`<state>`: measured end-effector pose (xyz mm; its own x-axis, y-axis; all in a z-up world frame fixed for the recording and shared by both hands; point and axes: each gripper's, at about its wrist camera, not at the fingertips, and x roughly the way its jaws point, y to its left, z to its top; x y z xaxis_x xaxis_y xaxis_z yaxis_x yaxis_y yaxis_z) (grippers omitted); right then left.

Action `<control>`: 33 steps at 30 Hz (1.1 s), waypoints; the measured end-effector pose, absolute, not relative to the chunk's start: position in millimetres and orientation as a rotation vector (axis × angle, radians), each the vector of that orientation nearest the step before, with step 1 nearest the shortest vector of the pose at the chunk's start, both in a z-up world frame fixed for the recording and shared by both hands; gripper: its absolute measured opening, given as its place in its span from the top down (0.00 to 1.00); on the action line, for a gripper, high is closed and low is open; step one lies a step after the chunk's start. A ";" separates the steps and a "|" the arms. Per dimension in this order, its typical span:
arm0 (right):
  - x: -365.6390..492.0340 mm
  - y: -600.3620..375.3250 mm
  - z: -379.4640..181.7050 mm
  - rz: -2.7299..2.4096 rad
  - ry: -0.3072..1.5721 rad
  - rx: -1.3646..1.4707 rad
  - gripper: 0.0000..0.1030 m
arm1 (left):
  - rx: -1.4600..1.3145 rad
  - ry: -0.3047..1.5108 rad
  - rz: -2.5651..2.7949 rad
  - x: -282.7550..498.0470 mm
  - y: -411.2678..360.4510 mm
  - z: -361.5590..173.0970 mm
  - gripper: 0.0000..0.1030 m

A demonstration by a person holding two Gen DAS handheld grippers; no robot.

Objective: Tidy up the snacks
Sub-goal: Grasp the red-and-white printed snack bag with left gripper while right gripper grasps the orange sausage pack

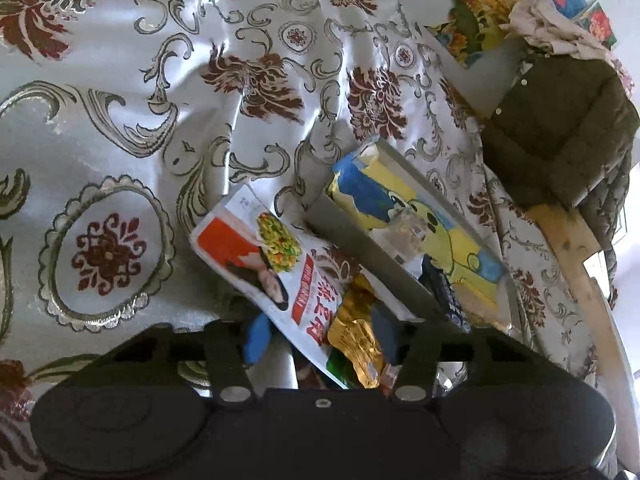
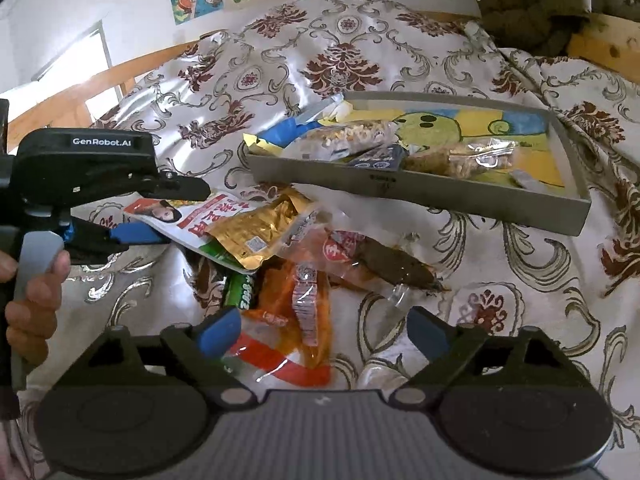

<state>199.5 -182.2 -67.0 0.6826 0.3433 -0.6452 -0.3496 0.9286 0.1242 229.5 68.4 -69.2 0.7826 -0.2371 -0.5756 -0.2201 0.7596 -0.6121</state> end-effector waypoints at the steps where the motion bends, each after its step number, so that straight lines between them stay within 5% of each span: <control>1: 200.3 -181.4 -67.5 0.391 0.722 -0.007 0.12 | -0.738 0.683 -0.012 228.7 70.4 -69.4 0.51; 13: 203.7 -175.5 -71.2 0.403 0.723 -0.014 0.15 | -0.735 0.586 -0.028 252.6 69.2 -75.8 0.68; 24: 209.8 -175.6 -71.8 0.424 0.715 0.037 0.15 | -0.873 0.650 -0.020 281.7 84.5 -103.7 0.53; 30: 217.4 -168.8 -75.7 0.441 0.729 0.046 0.32 | -0.838 0.688 0.025 284.8 85.1 -101.5 0.77; 33: 221.6 -163.8 -79.5 0.453 0.750 0.044 0.32 | -0.850 0.683 0.024 283.3 87.0 -101.2 0.82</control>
<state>221.6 -163.8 -79.5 0.6404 0.4124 -0.6479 -0.3817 0.9030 0.1974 283.3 87.0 -101.2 0.7887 -0.2427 -0.5649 -0.2825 0.6729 -0.6836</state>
